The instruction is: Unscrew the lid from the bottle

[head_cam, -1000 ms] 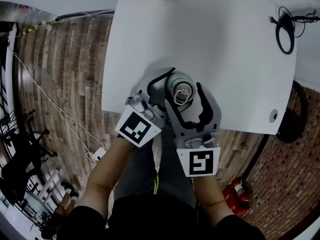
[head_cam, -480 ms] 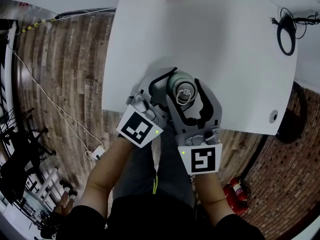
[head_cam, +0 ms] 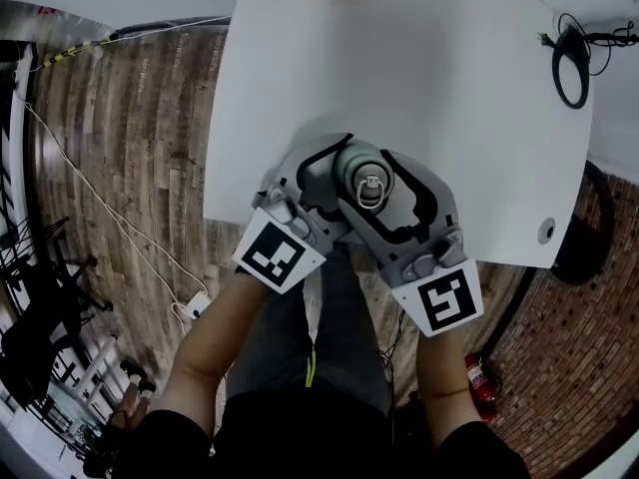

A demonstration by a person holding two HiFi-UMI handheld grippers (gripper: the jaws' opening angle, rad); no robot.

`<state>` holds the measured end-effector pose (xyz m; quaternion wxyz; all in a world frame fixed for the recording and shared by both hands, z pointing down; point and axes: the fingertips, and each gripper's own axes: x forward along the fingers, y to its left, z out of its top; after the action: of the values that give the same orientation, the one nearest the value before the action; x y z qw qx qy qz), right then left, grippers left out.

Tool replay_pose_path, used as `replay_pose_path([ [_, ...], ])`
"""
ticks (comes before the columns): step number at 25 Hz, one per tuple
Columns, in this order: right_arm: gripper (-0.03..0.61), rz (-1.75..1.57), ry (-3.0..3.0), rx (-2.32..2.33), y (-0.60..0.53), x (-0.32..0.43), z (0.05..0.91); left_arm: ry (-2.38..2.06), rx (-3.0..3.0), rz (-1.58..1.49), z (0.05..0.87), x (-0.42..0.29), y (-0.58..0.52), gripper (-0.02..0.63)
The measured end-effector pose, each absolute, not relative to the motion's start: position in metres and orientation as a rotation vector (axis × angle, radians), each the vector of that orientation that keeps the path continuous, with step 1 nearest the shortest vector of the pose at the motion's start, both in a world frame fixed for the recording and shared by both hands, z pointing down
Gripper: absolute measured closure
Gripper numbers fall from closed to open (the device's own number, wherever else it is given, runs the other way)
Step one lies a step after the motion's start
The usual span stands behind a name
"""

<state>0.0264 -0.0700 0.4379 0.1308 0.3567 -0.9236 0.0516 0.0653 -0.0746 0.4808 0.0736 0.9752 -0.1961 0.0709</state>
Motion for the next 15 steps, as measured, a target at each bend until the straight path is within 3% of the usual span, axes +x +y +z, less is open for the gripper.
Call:
replay_pose_path([
  [5,0.319,0.204,-2.816,0.728,-0.067,0.028,0.435,-0.577,2.936,0.215,0.482,0.067,-0.073,0.241],
  [15,0.319,0.175,-2.837,0.781,-0.072,0.025,0.428,-0.570,2.939,0.218,0.482,0.067,-0.074,0.239],
])
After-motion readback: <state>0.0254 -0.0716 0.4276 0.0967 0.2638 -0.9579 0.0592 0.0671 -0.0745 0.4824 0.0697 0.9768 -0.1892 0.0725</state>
